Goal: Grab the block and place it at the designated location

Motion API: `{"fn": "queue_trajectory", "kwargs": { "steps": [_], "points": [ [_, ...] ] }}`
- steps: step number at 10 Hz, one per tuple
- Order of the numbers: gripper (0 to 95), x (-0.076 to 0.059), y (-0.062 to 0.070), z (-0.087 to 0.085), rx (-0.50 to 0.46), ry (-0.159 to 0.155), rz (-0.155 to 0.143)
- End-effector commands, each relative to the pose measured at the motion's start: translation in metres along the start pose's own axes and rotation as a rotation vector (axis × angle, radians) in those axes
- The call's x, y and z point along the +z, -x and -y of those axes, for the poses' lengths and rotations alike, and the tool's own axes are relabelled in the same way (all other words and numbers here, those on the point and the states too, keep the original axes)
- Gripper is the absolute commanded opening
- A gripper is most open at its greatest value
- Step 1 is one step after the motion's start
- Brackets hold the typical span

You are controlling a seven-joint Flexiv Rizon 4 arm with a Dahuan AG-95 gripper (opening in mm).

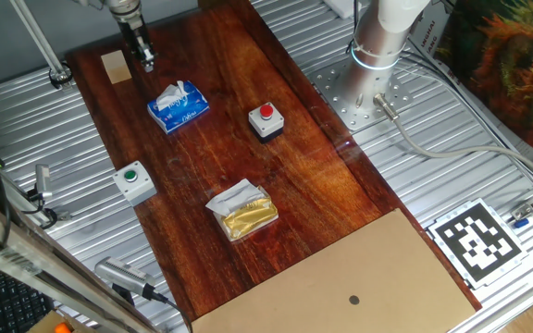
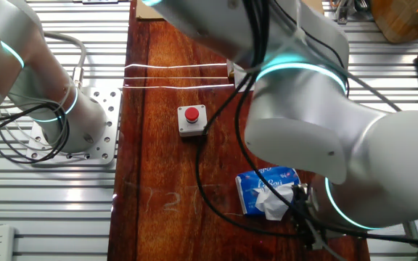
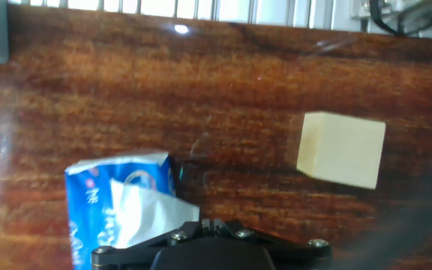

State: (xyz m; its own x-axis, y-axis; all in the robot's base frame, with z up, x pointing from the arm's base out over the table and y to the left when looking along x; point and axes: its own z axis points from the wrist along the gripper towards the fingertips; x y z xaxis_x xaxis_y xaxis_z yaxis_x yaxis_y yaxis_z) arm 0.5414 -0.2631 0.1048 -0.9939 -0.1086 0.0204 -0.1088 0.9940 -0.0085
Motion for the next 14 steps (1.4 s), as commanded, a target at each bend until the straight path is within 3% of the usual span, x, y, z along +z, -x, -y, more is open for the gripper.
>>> {"fn": "queue_trajectory", "kwargs": {
  "steps": [1,5,8,11,14],
  "points": [
    [0.0,-0.003,-0.004,-0.001,0.000,-0.006,0.001],
    [0.0,-0.004,-0.003,-0.001,0.062,0.014,-0.008],
    [0.0,-0.009,0.008,0.002,0.093,0.010,-0.017],
    [0.0,-0.009,0.009,0.002,0.071,0.013,-0.034],
    [0.0,-0.009,0.009,0.002,0.043,0.025,-0.032]
  ]
}}
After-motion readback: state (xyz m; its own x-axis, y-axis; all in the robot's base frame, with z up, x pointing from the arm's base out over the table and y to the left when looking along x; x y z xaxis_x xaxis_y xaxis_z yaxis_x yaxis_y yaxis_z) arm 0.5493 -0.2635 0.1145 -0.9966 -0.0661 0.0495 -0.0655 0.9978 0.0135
